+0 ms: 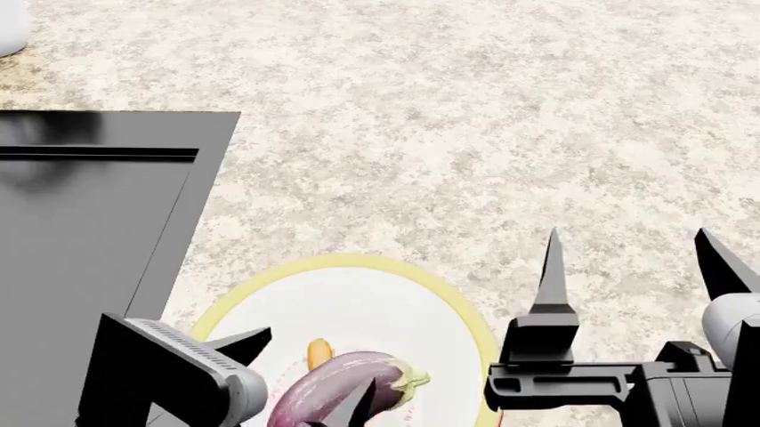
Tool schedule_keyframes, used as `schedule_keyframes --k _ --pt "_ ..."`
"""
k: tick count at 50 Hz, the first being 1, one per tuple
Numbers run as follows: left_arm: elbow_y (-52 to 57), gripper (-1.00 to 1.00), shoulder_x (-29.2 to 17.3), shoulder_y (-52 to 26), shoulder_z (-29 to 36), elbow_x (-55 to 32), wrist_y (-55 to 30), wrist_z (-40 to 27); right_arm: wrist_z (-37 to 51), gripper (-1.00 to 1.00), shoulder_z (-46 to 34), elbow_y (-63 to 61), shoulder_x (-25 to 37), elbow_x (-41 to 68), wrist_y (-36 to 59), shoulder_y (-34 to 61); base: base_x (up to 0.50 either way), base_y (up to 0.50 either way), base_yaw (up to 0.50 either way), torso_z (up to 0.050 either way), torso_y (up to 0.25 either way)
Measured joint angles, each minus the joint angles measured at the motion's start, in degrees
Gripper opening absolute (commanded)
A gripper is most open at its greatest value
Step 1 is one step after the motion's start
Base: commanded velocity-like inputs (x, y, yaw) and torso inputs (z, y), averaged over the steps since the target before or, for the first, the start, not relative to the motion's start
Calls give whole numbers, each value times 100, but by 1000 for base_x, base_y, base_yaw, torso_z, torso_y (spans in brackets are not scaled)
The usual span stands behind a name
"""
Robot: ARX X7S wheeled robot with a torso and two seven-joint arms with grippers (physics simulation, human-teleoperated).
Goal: There is a mixed pile of frozen fruits and vegetables on the counter. Locate all the frozen vegetables and place the items in a bowl on the counter. Take all the frozen fruits and defrost them in a running sink.
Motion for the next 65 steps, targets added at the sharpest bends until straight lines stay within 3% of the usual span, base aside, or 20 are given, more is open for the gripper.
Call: schedule_keyframes --k 11,22,36,49,65 --pt "179 100 -33 -89 -226 -348 10 -259 -26 100 -49 29 -12 -31 -11 -15 0 0 0 1 0" --pt "370 100 -937 -282 -1470 -942 189 -539 19 100 -73 172 -97 -22 -36 -9 0 0 0 0 0" --pt "384 100 -1588 199 -2317 -697 552 -424 -30 100 86 277 -115 388 -133 -33 0 0 0 0 0" --pt "304 100 -1823 695 -2553 83 985 -205 -46 100 96 154 -11 112 -177 -39 0 0 0 0 0" --pt "468 100 -2072 815 -2727 98 985 -254 -188 100 9 -18 81 -379 -258 -77 0 277 0 0 0"
